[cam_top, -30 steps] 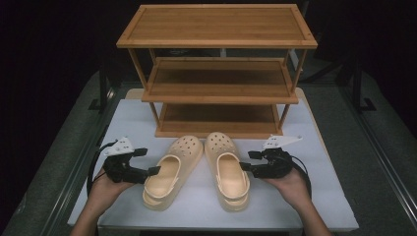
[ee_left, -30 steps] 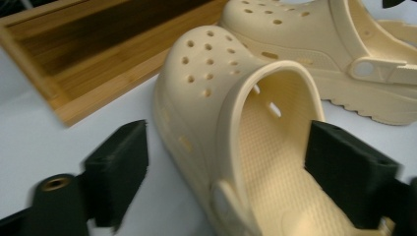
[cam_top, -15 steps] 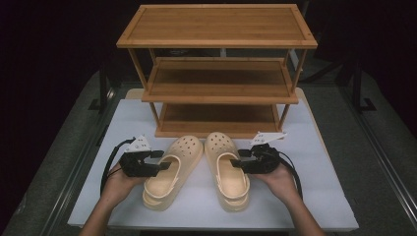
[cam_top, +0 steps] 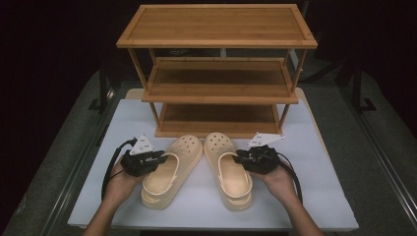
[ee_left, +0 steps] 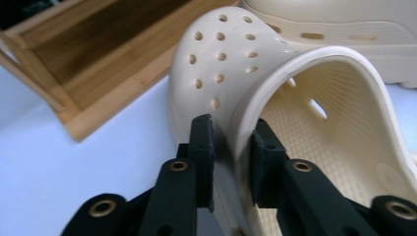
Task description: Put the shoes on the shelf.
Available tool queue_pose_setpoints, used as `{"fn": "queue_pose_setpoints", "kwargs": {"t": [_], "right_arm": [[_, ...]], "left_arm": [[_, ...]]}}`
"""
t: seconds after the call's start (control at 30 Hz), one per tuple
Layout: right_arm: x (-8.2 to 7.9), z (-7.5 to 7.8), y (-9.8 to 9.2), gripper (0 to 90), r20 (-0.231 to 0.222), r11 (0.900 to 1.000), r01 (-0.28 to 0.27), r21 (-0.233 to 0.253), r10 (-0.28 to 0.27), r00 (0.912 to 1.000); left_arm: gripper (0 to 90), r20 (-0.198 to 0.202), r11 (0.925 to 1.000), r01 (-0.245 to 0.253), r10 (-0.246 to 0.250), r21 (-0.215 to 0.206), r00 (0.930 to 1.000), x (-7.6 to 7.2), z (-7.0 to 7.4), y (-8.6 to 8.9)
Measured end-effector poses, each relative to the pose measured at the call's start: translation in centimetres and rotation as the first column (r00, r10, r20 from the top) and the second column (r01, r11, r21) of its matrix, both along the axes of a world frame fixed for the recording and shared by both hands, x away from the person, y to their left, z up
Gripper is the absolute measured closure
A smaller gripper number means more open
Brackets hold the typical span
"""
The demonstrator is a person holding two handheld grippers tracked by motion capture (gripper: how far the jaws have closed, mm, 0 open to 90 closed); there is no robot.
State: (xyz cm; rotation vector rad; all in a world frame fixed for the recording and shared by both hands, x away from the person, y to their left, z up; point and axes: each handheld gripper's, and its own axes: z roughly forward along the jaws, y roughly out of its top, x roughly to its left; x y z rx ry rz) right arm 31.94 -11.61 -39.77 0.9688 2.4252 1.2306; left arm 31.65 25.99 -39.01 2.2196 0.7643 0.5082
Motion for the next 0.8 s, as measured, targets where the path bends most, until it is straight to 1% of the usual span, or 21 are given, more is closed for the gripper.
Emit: {"fn": "queue_pose_setpoints", "kwargs": {"t": [0.13,0.2,0.33,0.4,0.5,0.53,0.6,0.8], "right_arm": [[-0.2,0.2,0.0,77.1,0.027,1.0,0.015,-0.017,-0.015,0.9995],[-0.2,0.4,-0.1,78.9,0.044,0.999,0.028,-0.022,-0.027,0.9987],[-0.2,0.7,-0.7,82.3,0.071,0.998,0.059,-0.033,-0.057,0.9958],[-0.2,0.9,-1.0,83.3,0.074,0.997,0.076,-0.032,-0.074,0.9945],[-0.1,1.2,-1.5,83.7,0.073,0.996,0.09,-0.025,-0.088,0.9934],[-0.1,1.3,-1.6,83.7,0.077,0.995,0.094,-0.024,-0.092,0.9928],[-0.1,1.7,-1.9,83.7,0.085,0.995,0.101,-0.022,-0.099,0.9915],[0.4,2.7,-2.8,83.7,0.108,0.992,0.128,-0.019,-0.126,0.9862]], "left_arm": [[80.1,0.034,0.9993,-0.034,0.033,0.018,0.9989,-0.1,0.3,-0.2],[81.3,0.035,0.9988,-0.044,0.043,0.023,0.9984,-0.1,0.5,-0.1],[83.2,0.023,0.9981,-0.06,0.06,0.012,0.9979,0.1,1.0,0.1],[83.4,0.016,0.9979,-0.064,0.064,-0.005,0.9978,0.3,1.3,0.2],[83.3,0.026,0.9975,-0.069,0.069,-0.014,0.9972,0.4,1.7,0.0],[83.3,0.024,0.9977,-0.067,0.067,-0.009,0.9975,0.5,1.9,0.0],[83.3,0.028,0.9971,-0.073,0.074,-0.02,0.9969,0.6,2.3,-0.2],[83.2,0.038,0.9958,-0.087,0.088,-0.029,0.9953,1.5,3.1,-1.2]]}}
